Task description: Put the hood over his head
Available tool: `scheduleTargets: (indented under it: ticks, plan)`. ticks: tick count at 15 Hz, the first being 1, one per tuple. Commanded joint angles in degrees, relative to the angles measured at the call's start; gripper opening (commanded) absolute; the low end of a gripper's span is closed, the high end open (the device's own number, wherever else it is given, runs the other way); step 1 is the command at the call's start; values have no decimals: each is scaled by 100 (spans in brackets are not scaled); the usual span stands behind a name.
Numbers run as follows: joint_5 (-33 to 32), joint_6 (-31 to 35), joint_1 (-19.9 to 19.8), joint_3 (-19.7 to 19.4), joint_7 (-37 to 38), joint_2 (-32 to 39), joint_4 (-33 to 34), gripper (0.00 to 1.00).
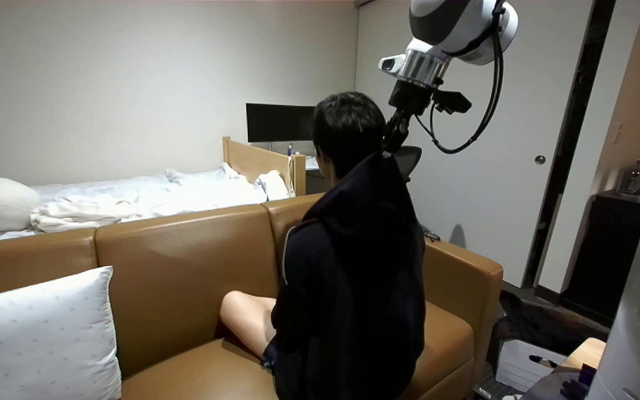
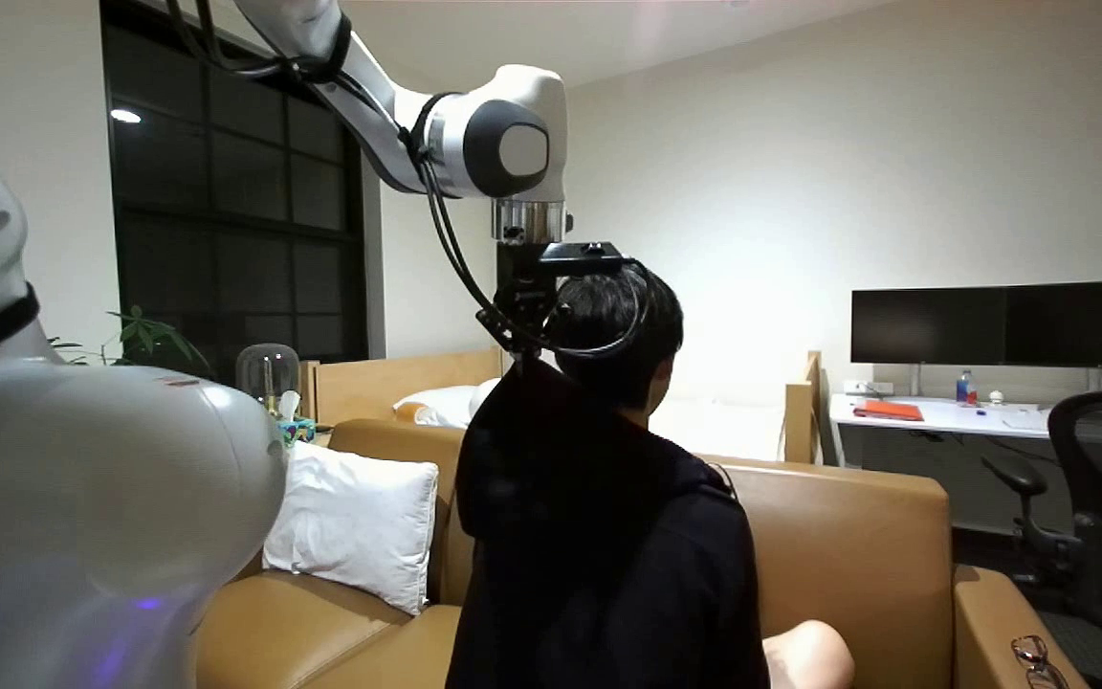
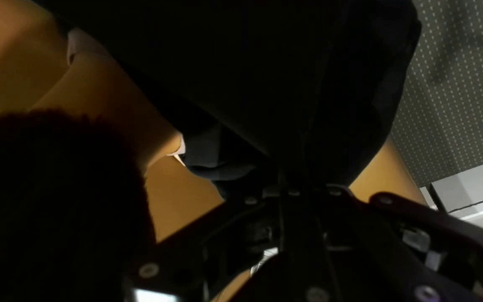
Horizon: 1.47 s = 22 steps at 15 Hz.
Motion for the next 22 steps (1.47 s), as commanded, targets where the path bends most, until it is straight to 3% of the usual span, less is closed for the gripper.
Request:
scheduleTargets:
  ticks: [1,7,8,22]
  plan:
    - [307,-197,-111,54,-249,118,371,1]
    - [881,-237,-10,45,-476,357,556,1]
    - [716,-106,-181,192,-230,230,388,1]
    - [606,-17,-401,384,-109,101,313,1]
